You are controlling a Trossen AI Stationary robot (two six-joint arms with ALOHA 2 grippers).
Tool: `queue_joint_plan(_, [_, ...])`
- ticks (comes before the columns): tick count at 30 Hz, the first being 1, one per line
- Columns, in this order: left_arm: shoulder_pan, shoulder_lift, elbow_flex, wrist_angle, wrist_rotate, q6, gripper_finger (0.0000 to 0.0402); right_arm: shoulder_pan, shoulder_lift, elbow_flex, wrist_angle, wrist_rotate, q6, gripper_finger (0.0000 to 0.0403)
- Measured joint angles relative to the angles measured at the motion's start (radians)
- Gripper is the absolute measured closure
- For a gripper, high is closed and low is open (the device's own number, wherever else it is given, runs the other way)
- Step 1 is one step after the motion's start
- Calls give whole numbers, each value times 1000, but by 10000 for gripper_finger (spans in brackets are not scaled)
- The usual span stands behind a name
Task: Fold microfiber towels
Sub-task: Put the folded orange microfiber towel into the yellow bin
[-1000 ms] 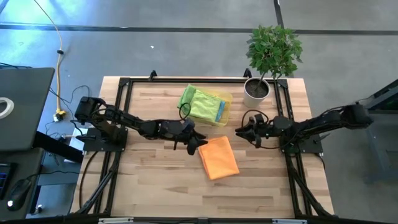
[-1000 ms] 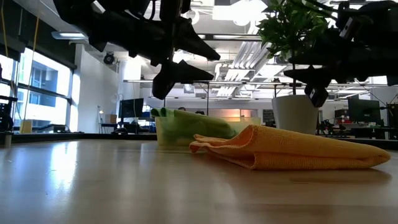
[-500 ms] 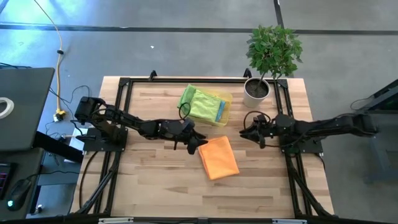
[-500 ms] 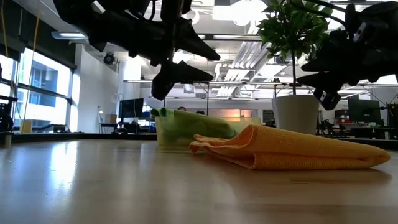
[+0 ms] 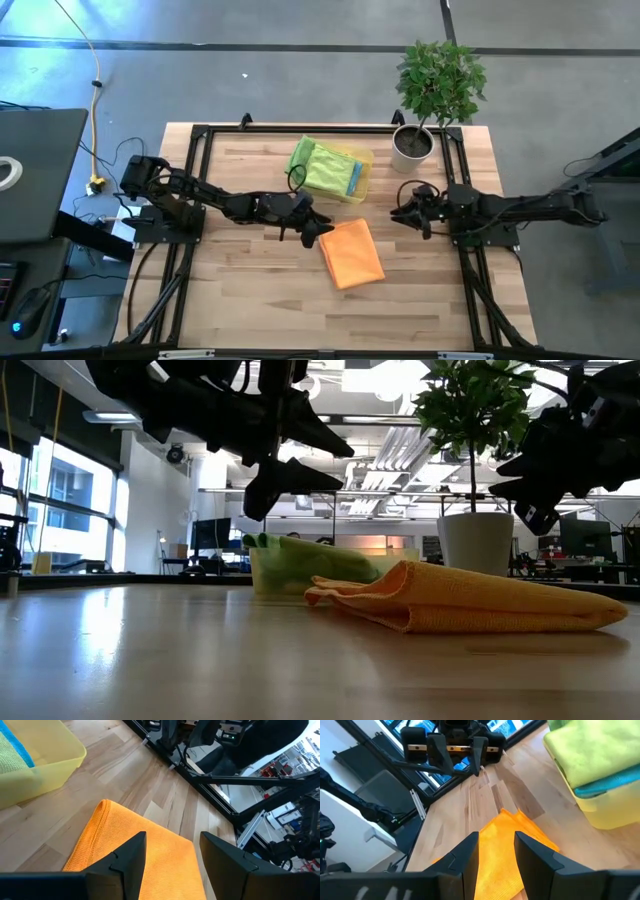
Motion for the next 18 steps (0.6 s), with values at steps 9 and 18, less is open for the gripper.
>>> queue_joint_plan(9, [0, 0, 0, 0, 17, -2, 225, 0, -88, 12, -132, 2, -200, 286])
queue_joint_plan(18, [1, -1, -1, -170, 27, 84, 225, 3, -90, 13, -244, -7, -47, 286])
